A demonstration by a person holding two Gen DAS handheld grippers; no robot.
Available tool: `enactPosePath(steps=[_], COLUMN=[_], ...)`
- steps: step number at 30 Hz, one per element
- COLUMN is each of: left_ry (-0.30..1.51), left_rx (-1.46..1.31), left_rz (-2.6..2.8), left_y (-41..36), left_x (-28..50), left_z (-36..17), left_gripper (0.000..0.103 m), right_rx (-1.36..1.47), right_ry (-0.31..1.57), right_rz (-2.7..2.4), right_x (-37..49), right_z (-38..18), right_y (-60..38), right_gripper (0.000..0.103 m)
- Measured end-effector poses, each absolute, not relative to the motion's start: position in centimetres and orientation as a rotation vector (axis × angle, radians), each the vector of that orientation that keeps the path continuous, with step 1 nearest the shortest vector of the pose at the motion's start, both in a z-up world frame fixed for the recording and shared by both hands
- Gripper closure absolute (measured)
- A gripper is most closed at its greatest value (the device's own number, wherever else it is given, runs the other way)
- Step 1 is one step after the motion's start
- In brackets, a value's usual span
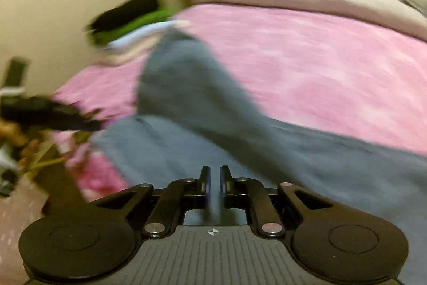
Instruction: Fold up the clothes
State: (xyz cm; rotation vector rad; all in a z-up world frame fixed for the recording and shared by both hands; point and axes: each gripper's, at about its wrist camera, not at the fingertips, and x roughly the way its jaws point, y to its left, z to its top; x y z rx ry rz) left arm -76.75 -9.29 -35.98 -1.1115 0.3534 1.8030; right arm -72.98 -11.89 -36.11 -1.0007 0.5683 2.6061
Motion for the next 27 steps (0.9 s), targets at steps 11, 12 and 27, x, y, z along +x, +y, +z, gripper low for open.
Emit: enactPosePath(steps=[11, 12, 27], left_ry=[0.218, 0.167, -0.183], left_rx=[-1.144, -1.173, -1.272], left_rz=[1.688, 1.656, 1.571], left_y=[-9.7, -9.6, -2.5], left_x=[-75.0, -75.1, -73.7], left_z=[-35.1, -35.4, -39.5], left_gripper=[0.077, 0.076, 0.103], right_rx=[-0.920, -0.935, -1.181], right_ry=[0.576, 0.524, 0.031], right_rz=[2.305, 2.338, 2.459], right_x=[-60.0, -59.7, -59.5], right_z=[-35.1, -35.1, -38.5], right_y=[-9.0, -9.8, -16.5], right_gripper=[0.090, 0.090, 0.068])
